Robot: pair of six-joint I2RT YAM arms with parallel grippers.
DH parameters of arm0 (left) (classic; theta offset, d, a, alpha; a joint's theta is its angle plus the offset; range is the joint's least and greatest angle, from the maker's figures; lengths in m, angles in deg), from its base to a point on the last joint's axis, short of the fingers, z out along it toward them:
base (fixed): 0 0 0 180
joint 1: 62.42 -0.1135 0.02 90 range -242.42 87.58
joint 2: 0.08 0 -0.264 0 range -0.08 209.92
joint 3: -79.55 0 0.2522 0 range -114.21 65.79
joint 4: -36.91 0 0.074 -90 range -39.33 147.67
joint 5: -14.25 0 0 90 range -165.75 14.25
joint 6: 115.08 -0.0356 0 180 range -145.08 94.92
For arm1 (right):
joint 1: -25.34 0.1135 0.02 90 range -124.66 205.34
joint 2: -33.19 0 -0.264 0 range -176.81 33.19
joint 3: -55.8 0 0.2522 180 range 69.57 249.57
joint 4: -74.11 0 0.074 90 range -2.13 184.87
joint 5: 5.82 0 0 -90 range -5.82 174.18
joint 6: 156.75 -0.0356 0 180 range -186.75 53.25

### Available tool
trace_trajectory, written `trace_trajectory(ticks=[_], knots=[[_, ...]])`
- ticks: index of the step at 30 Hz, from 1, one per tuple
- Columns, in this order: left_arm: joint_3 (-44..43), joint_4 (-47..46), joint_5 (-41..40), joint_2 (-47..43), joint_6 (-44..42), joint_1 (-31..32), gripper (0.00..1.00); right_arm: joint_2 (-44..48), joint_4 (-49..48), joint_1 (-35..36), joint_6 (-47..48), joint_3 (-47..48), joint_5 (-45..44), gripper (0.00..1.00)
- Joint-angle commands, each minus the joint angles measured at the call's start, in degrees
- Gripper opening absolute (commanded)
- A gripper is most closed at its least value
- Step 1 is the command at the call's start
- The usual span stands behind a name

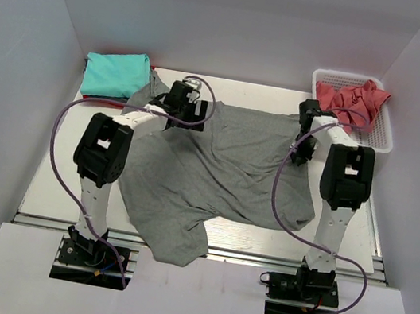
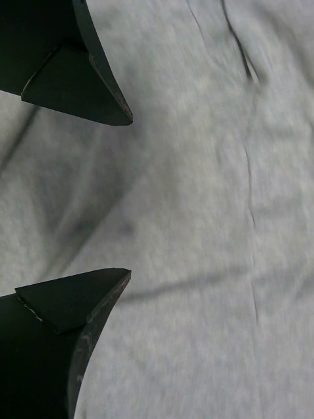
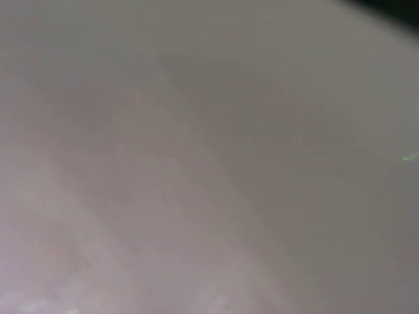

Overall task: Fold and stack the t-shirts
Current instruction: Flatten out the tshirt

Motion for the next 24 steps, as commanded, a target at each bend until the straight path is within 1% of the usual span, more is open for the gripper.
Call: trace_trajectory(ticks=[1,3,5,6,8,9,10,11,12,14,15,18,19,20,21,22,23,24], knots=[[1.17,2.91,-2.9,-6.31,-0.71,-1.38,1.0,-8.24,-8.21,-3.4,8.36,10.49,-2.67,0.31],[4.06,3.43,-3.61,-9.55,-0.71,-2.0,1.0,-8.6,-6.03,-3.49,10.46,12.1,-2.68,0.32],[7.23,2.3,-3.09,-11.5,-0.18,-2.53,1.0,-7.37,-6.36,-3.05,13.01,11.68,-1.45,0.33],[8.02,1.77,-2.39,-12.03,0.34,-2.53,1.0,-3.88,-8.54,-2.53,15.37,10.54,0.21,0.38],[9.6,1.77,-1.86,-12.64,1.13,-3.05,1.0,-0.53,-11.18,-2.0,16.62,2.93,3.11,0.42],[10.14,1.16,-0.38,-12.65,1.75,-3.06,1.0,4.97,-16.24,-1.65,18.28,-1.29,5.39,0.49],[11.18,0.02,0.68,-12.65,1.75,-3.06,1.0,6.77,-16.82,-1.64,18.73,-2.99,6.98,0.52],[11.19,0.01,1.39,-12.65,1.75,-3.58,1.0,11.22,-17.69,-1.64,19.08,-7.1,8.91,0.55],[11.2,0.01,2.27,-12.65,1.75,-3.58,1.0,12.66,-17.88,-1.47,19.7,-8.35,10.32,0.6],[12.42,-0.69,2.88,-13.17,1.75,-3.58,1.0,16.26,-17.35,-1.29,19.27,-11.94,12.0,0.66],[13.56,-1.21,3.59,-13.78,1.75,-3.58,1.0,18.54,-17.0,-1.47,18.91,-12.75,13.48,0.7],[16.19,-4.03,4.73,-14.41,1.75,-3.58,1.0,23.21,-16.3,-1.55,17.33,-17.76,15.69,0.77],[16.2,-4.55,5.69,-14.41,1.75,-3.58,1.0,26.88,-16.21,-1.47,17.15,-18.64,16.48,0.78],[16.81,-5.26,6.4,-14.41,1.75,-3.58,1.0,28.04,-15.25,-1.47,16.28,-20.83,16.49,0.78],[17.34,-5.26,7.88,-13.88,1.75,-3.58,1.0,31.71,-14.54,-1.82,15.84,-23.02,16.23,0.78],[17.35,-5.78,8.42,-13.88,1.75,-3.58,1.0,33.14,-13.84,-1.73,12.27,-25.48,14.4,0.73],[17.35,-6.31,8.95,-13.88,1.75,-3.58,1.0,34.46,-10.01,-1.99,11.19,-26.98,11.94,0.72],[18.04,-6.32,9.56,-13.88,1.75,-3.58,1.0,37.08,-8.23,-2.26,10.22,-30.65,10.35,0.72]])
